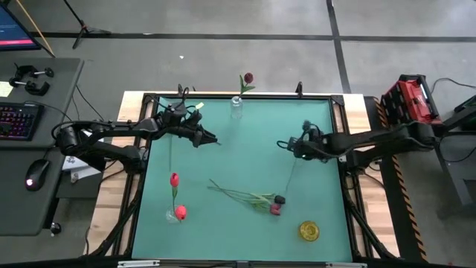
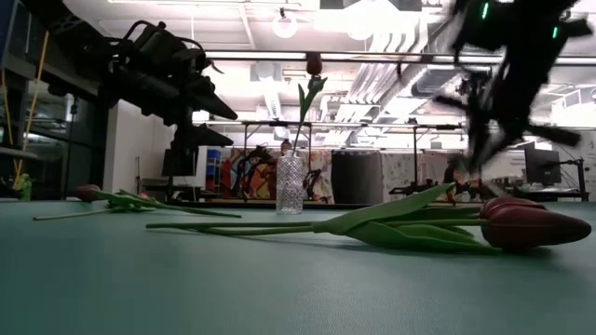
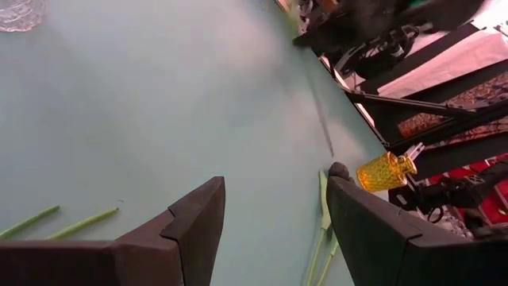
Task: Sort flowers into vase by color
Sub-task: Put the right black flower into the yellow vase
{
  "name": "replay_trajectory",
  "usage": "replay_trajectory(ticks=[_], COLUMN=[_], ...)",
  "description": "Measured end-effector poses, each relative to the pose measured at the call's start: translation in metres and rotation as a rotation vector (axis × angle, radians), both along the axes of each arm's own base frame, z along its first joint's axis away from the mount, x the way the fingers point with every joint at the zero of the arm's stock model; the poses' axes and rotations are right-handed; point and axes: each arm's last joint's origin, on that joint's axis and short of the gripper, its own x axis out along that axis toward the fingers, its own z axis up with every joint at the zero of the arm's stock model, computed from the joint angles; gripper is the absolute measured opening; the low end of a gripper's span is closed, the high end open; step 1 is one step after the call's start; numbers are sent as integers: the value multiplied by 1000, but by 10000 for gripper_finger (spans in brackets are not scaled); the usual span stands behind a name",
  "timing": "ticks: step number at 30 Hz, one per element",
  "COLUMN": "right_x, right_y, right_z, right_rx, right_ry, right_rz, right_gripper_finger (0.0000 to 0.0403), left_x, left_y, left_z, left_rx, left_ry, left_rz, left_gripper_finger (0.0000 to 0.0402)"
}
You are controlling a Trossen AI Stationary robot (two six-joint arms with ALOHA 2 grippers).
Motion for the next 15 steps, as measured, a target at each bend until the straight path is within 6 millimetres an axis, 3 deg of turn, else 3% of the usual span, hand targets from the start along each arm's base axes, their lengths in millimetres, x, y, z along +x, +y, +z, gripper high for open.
replay_trajectory(ticks=[5, 9, 11, 15], right_x=[-6, -21, -29, -38], right_y=[17, 38, 48, 68], right_z=[70, 117, 131, 142], right_rx=[-317, -451, -430, -318], right_ry=[-83, -196, -274, -412], right_rz=[463, 867, 1034, 1173], right_gripper_finger=[3, 2, 2, 1], left_x=[0, 0, 0, 0], left_y=[0, 0, 0, 1], left_z=[0, 0, 0, 0], left_rx=[-3, -16, -16, -54], left_ry=[1, 2, 2, 9], left_rz=[1, 10, 12, 48], left_gripper_finger=[209, 209, 209, 209])
